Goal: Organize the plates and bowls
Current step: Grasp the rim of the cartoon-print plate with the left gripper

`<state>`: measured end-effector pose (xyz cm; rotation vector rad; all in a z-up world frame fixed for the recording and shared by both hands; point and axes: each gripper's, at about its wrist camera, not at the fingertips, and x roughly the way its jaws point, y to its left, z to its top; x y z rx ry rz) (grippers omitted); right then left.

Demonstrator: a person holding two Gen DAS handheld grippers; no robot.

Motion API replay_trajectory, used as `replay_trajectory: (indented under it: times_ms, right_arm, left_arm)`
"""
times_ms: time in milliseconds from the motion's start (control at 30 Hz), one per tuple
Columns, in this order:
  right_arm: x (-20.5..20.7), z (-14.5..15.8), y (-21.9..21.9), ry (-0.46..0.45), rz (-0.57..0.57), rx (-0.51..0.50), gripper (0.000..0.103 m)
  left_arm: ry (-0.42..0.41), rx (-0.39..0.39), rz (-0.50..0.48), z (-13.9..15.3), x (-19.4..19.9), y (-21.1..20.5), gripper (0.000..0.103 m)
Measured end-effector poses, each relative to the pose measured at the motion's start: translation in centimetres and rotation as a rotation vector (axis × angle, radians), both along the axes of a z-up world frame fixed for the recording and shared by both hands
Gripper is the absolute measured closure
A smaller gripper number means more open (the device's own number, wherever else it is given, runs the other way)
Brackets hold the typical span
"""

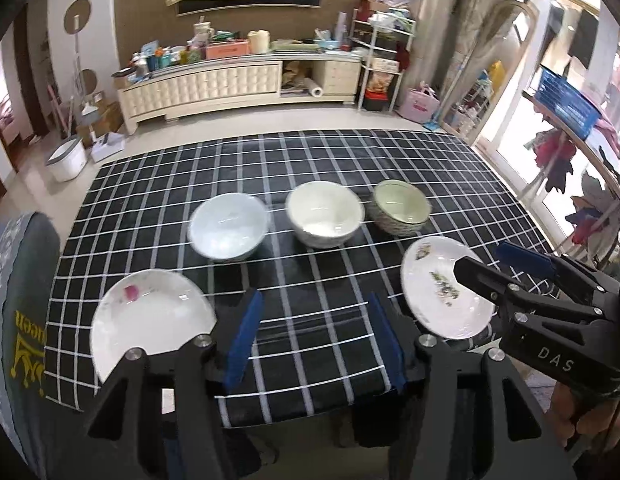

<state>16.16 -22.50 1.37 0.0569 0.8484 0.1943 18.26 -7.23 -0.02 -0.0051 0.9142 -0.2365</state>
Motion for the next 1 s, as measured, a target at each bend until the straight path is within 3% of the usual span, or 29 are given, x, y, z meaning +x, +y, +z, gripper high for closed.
replay_trajectory:
  times_ms: [200, 500, 600, 1000]
  right_arm:
    - [0.0, -1.0, -5.2, 0.021, -0.082, 0.029, 0.024]
    - [0.5, -4.1, -11.6, 0.071, -0.187, -0.015, 0.019]
    - [1.1, -5.7, -13.5, 0.107, -0.206, 0.0, 0.018]
    - [3.6, -11.6, -16.6, 0.243, -0.226, 0.023, 0.018]
  left_arm:
    - [0.049, -0.001, -0.063, -1.3, 1.7, -4.6, 0.042]
    - [0.074, 0.009, -0.06, -4.6, 3.5, -9.3, 0.042]
    - [0.118, -0.002, -0.067, -6.0, 4.3, -10.5, 0.042]
    - [0.259, 0.05, -0.078, -12.8, 7.8, -13.9, 0.042]
